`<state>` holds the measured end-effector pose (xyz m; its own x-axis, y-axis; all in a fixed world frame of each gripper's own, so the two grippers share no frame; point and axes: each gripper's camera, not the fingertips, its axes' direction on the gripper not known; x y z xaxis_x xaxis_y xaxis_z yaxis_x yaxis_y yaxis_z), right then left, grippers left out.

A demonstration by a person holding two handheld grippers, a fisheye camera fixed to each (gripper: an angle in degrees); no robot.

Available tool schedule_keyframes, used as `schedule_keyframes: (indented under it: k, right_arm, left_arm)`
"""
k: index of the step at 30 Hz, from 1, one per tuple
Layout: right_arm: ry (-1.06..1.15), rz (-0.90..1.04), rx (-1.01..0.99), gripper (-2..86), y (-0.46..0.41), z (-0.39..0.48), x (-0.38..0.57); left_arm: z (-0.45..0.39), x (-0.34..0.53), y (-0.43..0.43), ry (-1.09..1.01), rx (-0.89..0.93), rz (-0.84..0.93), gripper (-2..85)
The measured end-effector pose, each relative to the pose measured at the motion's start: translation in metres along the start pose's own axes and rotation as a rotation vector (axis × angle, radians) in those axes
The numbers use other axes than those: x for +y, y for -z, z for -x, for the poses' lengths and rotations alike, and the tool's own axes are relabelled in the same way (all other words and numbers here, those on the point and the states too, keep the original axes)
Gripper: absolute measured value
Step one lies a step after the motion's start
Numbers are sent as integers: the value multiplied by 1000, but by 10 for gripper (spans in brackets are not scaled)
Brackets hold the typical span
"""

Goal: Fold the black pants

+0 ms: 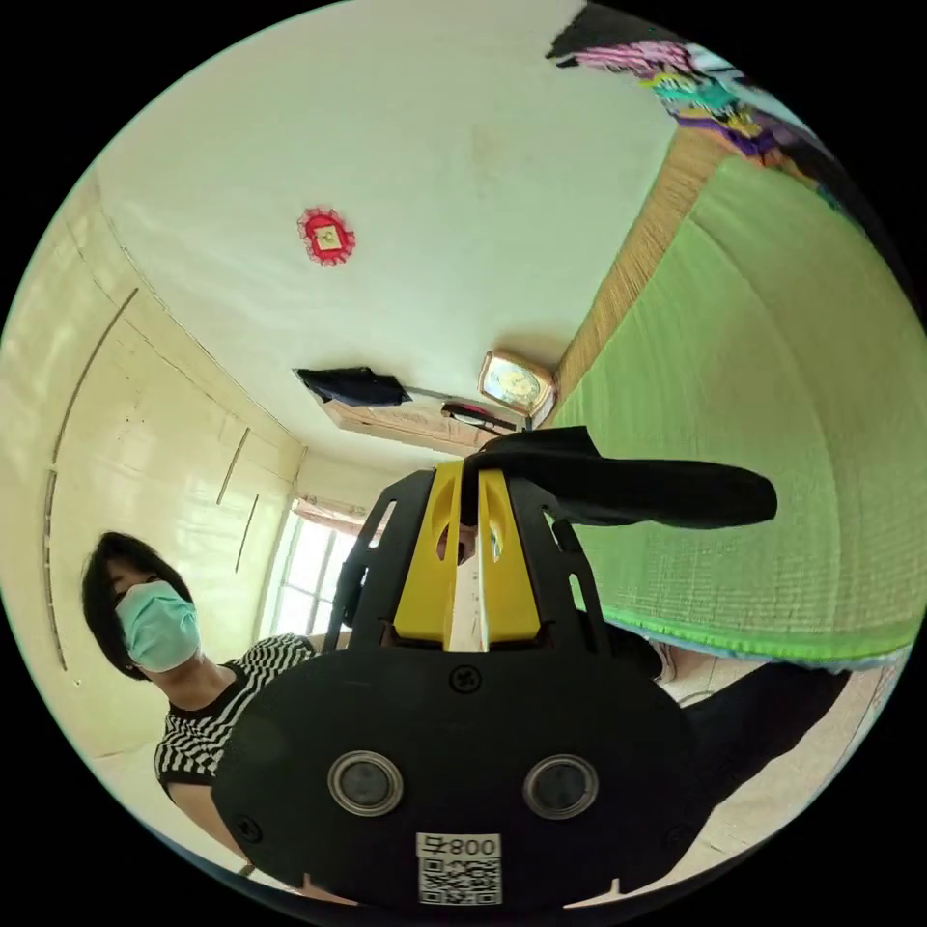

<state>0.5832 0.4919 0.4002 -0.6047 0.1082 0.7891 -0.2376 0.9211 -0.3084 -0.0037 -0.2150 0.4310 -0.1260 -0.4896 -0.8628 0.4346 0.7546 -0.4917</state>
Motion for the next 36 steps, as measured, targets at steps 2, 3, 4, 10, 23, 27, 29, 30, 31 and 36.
schedule_keyframes:
  k: [2, 3, 4, 10, 23, 27, 29, 30, 31, 36]
  right_arm:
    - [134, -77, 51, 15, 52, 51, -24]
    - [167, -99, 66, 15, 66, 65, -29]
    - [232, -145, 100, 15, 94, 91, -35]
    - [406, -374, 274, 15, 225, 169, -18]
    - [-118, -531, 275, 19, 299, 6, 109]
    - [-100, -565, 296, 19, 295, 15, 119]
    - [-98, -579, 321, 18, 294, 24, 127]
    - [-98, -580, 327, 17, 294, 26, 129]
    - [-101, -591, 335, 16, 293, 31, 136]
    - [-95, -645, 426, 5, 289, 63, 168]
  left_arm:
    - [-40, -31, -75, -106, 65, 44, 50]
    - [-50, -38, -95, -132, 86, 56, 50]
    - [-71, -51, -136, -184, 129, 87, 50]
    - [-146, -81, -344, -424, 224, 276, 52]
    - [-42, -83, -653, -336, -68, 681, 50]
    - [-41, -86, -689, -364, -75, 697, 56]
    - [-39, -86, -708, -368, -74, 687, 61]
    - [-39, -86, -711, -372, -72, 678, 62]
    - [-38, -85, -718, -377, -70, 663, 63]
    - [-45, -81, -729, -465, -122, 537, 39]
